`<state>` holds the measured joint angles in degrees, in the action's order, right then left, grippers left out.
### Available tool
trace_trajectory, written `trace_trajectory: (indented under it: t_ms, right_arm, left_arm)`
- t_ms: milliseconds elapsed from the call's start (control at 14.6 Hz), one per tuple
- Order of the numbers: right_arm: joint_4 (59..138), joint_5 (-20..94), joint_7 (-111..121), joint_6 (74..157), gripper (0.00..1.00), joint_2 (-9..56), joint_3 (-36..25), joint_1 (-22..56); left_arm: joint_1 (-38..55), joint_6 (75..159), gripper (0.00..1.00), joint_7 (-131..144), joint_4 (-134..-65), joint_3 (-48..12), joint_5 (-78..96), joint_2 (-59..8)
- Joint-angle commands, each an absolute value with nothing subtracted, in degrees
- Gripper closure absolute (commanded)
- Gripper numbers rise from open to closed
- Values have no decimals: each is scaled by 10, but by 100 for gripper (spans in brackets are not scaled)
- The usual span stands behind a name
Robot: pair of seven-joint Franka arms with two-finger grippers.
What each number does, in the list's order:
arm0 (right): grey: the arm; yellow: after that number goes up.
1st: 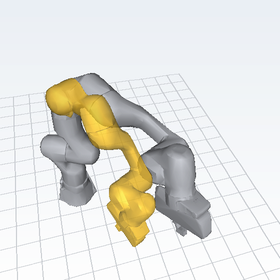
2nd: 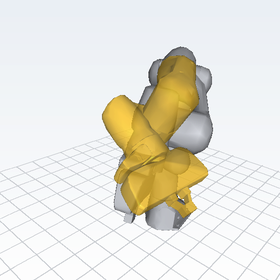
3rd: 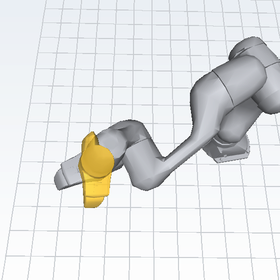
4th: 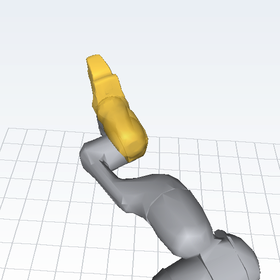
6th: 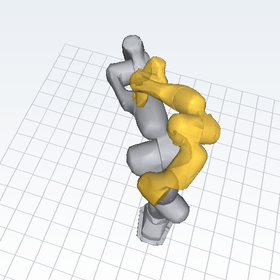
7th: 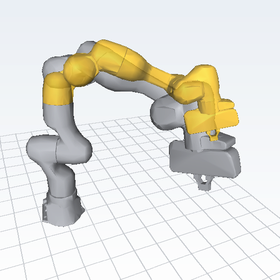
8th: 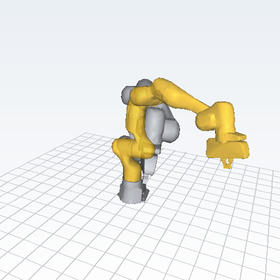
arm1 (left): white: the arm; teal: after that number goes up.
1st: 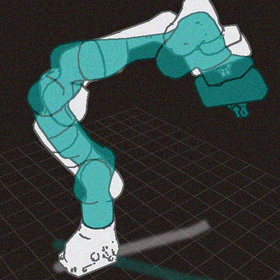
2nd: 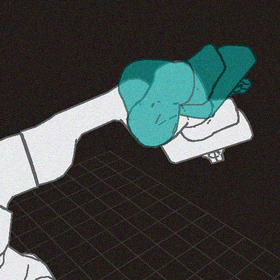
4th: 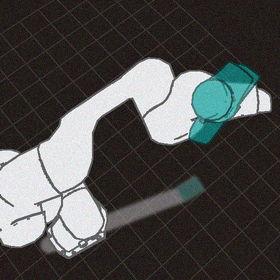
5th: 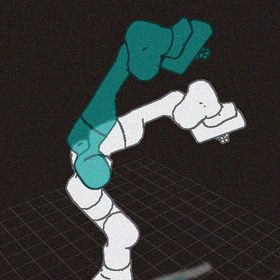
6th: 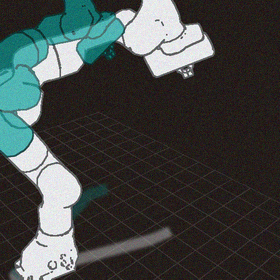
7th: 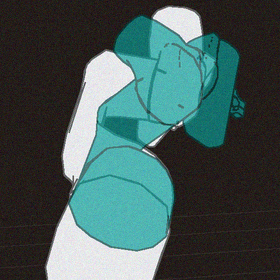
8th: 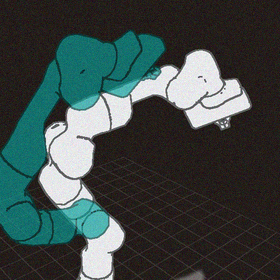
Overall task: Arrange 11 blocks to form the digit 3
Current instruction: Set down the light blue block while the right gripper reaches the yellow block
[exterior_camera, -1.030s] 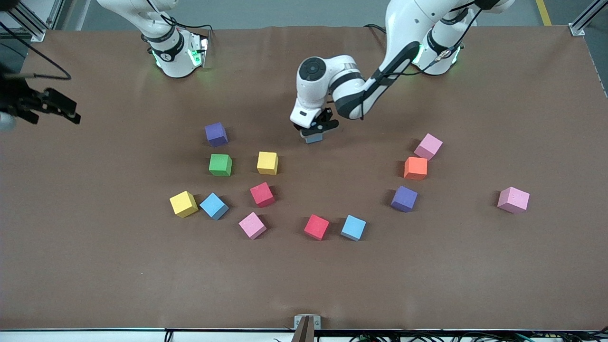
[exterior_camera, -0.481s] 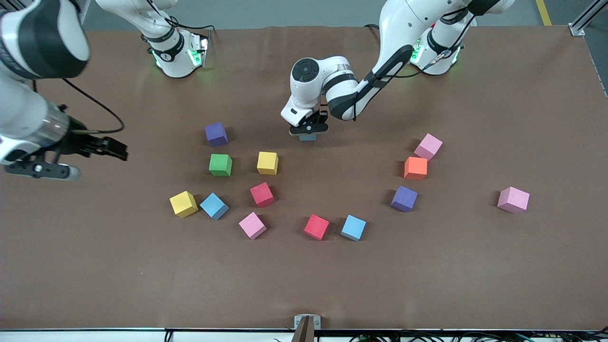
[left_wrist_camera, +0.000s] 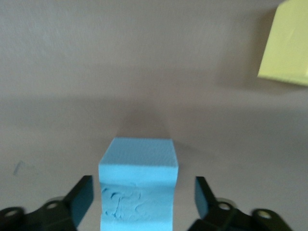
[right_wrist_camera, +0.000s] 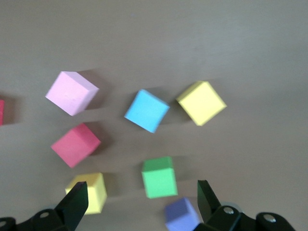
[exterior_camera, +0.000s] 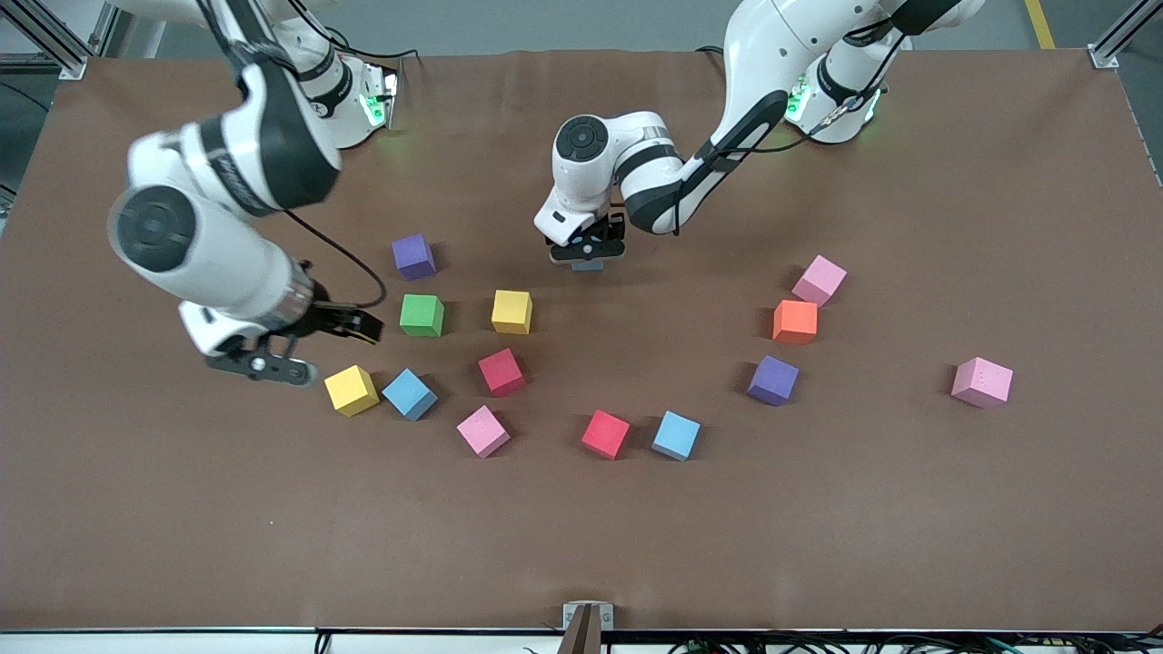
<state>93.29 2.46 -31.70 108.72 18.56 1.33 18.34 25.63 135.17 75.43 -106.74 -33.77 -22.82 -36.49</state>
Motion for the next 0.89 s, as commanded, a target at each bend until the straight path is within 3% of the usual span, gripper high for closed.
trace_trajectory:
  t_ms: [0, 412, 824]
  right_arm:
    - [974, 32, -371, 1168, 0, 206, 9, 228]
    - [1032, 31, -430, 1281, 0, 243, 8, 300]
    - [1099, 30, -465, 1367, 0, 252, 8, 335]
  left_arm:
    - [254, 1268, 0, 757, -996, -337, -242, -359]
    - [177, 1173, 0, 750, -916, -340, -238, -336]
    - [95, 1163, 0, 669, -905, -340, -243, -322]
